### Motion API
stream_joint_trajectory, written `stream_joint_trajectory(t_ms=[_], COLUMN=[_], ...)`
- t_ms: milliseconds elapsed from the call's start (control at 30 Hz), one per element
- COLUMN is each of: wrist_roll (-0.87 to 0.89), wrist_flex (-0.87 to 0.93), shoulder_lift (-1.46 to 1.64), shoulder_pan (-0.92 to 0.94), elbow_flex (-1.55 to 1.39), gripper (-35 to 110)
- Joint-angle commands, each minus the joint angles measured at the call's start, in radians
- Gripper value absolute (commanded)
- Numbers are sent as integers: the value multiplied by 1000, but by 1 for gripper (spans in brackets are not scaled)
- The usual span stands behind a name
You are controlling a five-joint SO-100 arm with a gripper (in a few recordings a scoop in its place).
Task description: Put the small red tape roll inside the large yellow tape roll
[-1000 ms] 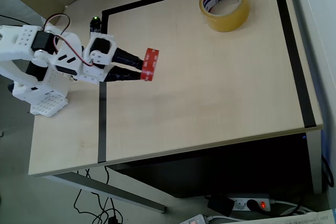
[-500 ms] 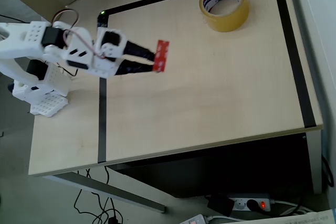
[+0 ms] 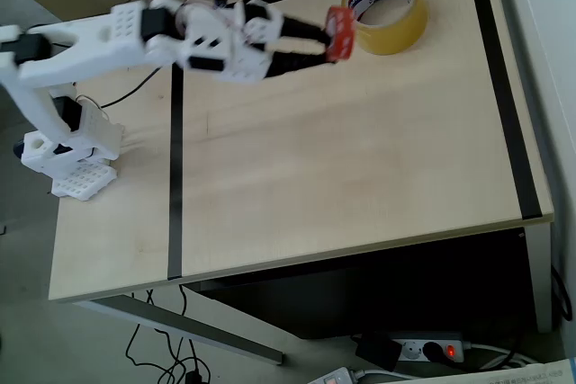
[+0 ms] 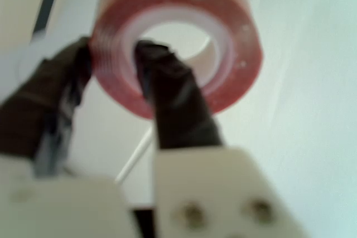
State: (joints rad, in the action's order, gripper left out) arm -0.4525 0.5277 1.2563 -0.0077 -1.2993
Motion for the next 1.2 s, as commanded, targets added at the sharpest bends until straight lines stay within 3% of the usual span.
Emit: stream_joint_trajectory(t_ms=[0, 167, 200, 567, 1167], wrist_roll=[9, 3, 2, 2, 23], wrist_flex=[103, 360, 368, 345, 225], shoulder_lift=[-132, -586, -604, -502, -621], shoulder_pan=[-46, -75, -60, 193, 84], elbow_flex=[537, 1359, 1393, 1321, 1266], gripper=[0, 0, 0, 0, 0])
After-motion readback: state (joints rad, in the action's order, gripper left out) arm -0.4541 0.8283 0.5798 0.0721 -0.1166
